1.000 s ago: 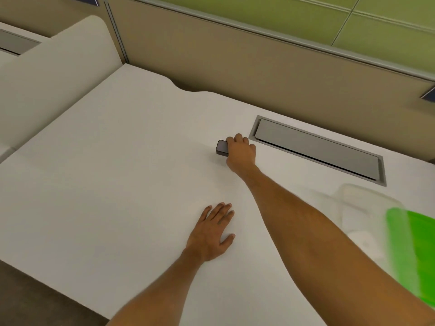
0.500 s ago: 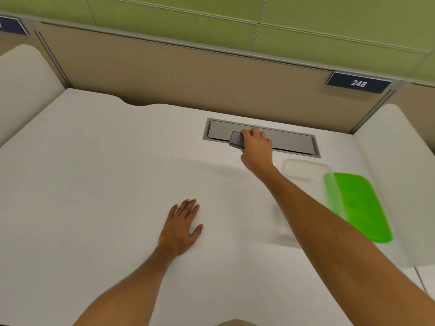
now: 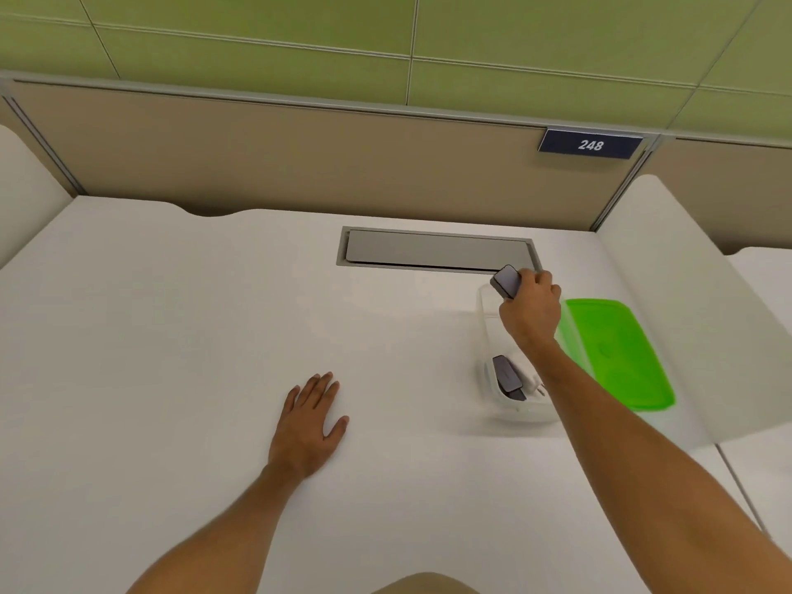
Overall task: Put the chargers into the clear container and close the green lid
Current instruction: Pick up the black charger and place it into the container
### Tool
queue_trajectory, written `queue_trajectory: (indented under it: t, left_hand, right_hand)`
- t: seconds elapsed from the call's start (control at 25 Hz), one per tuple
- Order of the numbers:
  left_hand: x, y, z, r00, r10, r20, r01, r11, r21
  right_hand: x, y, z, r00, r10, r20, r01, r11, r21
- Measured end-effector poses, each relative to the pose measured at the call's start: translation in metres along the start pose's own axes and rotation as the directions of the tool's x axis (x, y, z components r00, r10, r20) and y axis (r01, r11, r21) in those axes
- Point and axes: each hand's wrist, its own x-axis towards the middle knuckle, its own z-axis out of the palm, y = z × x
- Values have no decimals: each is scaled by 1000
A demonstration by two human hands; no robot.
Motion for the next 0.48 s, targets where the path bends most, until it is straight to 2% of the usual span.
queue_trajectory:
  t: [0.24,0.48]
  left_hand:
    - [0,0,0,1000,8,-11,-8,1000,-14]
    - [0,0,0,1000,20,-17,-20,1000,-18]
  right_hand:
    - [-9,18,25,984,132,122,-129,991,-29]
    - [-7,16,50,957,157,245,-138,986,-95]
